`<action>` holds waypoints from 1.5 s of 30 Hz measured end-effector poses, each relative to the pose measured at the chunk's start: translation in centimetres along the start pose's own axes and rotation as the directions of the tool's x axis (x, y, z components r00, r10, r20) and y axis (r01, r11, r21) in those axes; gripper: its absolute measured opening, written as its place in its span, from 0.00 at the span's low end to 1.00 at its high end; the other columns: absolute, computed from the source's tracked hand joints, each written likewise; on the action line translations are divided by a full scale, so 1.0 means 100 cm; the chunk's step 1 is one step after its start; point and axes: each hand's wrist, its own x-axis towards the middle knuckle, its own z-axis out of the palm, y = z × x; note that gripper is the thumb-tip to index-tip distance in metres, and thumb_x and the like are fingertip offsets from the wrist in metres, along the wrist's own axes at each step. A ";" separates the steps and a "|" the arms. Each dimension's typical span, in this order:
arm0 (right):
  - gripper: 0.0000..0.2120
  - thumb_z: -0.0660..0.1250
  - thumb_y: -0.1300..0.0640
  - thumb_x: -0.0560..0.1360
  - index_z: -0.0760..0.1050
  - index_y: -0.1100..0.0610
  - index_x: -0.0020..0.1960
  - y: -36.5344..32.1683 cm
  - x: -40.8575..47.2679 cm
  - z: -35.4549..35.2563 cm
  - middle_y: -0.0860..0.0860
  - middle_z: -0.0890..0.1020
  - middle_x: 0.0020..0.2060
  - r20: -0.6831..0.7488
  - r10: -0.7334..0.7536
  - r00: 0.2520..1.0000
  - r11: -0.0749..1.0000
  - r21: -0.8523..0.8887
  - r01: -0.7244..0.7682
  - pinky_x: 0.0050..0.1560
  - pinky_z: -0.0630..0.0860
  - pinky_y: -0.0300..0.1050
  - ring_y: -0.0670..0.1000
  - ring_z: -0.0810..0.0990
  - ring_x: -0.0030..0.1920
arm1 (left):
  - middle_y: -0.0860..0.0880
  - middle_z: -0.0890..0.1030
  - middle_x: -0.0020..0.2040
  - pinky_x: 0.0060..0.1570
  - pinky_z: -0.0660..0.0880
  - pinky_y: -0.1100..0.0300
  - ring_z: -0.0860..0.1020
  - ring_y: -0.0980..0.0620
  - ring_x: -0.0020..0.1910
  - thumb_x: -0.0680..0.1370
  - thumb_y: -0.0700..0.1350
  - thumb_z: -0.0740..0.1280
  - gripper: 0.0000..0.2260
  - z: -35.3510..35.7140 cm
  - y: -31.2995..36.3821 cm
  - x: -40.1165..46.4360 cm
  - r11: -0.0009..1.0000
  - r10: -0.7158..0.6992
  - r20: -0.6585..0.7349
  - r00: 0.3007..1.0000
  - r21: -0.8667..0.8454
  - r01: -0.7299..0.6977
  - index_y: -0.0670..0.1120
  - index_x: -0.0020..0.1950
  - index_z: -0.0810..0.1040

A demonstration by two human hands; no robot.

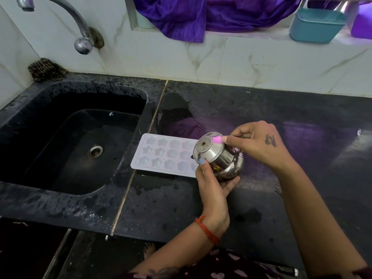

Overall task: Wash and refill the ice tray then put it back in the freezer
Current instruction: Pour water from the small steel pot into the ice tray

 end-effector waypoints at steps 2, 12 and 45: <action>0.20 0.69 0.35 0.59 0.83 0.52 0.35 0.003 -0.001 -0.002 0.49 0.84 0.29 -0.012 0.018 1.000 0.999 0.028 -0.018 0.48 0.80 0.54 0.49 0.83 0.36 | 0.49 0.78 0.56 0.47 0.82 0.52 0.81 0.47 0.52 0.81 0.56 0.53 0.19 0.001 0.000 0.000 1.000 0.003 0.016 1.000 0.020 -0.003 0.48 0.69 0.66; 0.15 0.71 0.38 0.65 0.82 0.50 0.35 0.007 -0.003 -0.007 0.46 0.83 0.28 -0.083 -0.015 0.996 0.994 -0.107 0.007 0.43 0.81 0.53 0.46 0.83 0.35 | 0.41 0.78 0.62 0.41 0.81 0.55 0.82 0.43 0.54 0.80 0.60 0.54 0.24 0.005 -0.004 -0.004 0.995 -0.097 0.029 0.995 -0.005 0.097 0.46 0.67 0.70; 0.13 0.71 0.40 0.63 0.82 0.50 0.33 0.018 -0.004 -0.014 0.46 0.83 0.27 -0.086 0.068 0.994 0.996 -0.045 -0.072 0.46 0.80 0.53 0.47 0.83 0.36 | 0.42 0.78 0.59 0.43 0.82 0.53 0.84 0.47 0.43 0.81 0.57 0.52 0.22 0.009 -0.015 -0.004 0.993 -0.108 0.067 0.992 0.059 0.104 0.45 0.68 0.67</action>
